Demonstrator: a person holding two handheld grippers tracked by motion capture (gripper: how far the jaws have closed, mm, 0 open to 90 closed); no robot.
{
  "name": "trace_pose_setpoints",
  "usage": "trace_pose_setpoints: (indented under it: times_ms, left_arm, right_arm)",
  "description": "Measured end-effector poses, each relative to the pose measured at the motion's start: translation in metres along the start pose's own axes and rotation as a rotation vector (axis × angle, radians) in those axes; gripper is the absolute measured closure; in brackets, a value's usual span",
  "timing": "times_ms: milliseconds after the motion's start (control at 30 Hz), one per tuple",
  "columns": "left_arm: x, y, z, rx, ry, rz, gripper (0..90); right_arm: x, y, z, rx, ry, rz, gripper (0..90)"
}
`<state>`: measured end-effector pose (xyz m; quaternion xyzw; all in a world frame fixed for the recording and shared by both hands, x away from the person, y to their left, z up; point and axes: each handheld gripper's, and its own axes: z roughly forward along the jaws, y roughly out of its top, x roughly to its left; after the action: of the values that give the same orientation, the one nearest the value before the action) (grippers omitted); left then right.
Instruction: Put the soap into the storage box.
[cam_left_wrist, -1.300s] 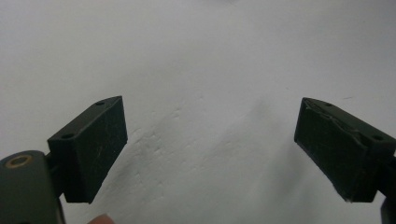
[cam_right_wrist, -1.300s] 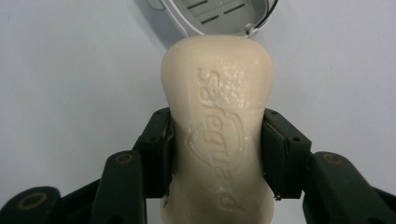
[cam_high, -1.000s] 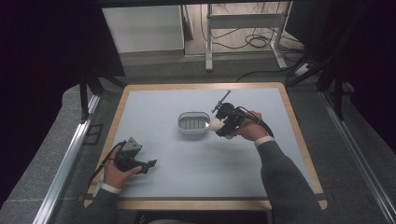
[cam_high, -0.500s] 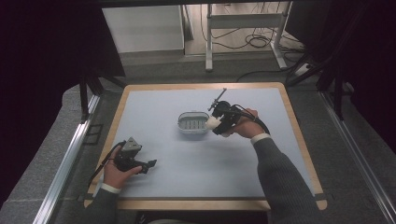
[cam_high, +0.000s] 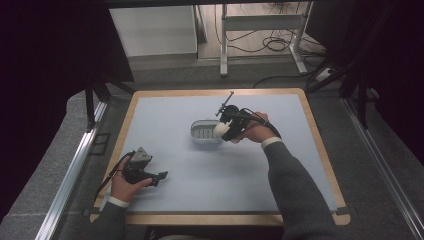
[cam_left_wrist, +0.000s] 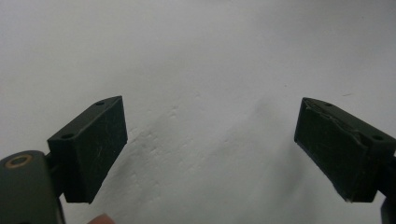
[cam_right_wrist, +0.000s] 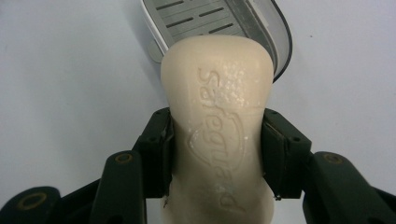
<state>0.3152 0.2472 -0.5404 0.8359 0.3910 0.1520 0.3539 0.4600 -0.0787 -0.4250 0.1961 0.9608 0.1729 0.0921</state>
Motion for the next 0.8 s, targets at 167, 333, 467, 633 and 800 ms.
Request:
trace_pose_setpoints:
  times_ms: [167, 333, 467, 633, 800]
  left_arm:
    - [0.0, 0.0, 0.0, 0.0, -0.001, 0.0, 9.9]
    - [0.001, 0.0, -0.001, -0.003, 0.003, -0.003, 9.5]
    - [0.0, 0.0, 0.001, 0.0, -0.001, -0.001, 9.5]
    - [0.0, 0.0, 0.001, -0.001, -0.005, -0.001, 9.6]
    - [0.0, 0.0, 0.001, 0.001, -0.005, 0.001, 9.6]
  right_arm:
    - [-0.005, 0.003, 0.004, 0.0, 0.008, 0.01, 49.1]
    - [-0.011, 0.008, 0.011, 0.003, 0.014, 0.013, 49.1]
    - [-0.012, 0.012, 0.013, 0.003, 0.023, 0.01, 49.0]
    - [-0.013, 0.018, 0.018, 0.015, 0.03, 0.002, 49.1]
    - [-0.015, 0.025, 0.023, 0.021, 0.033, -0.011, 49.0]
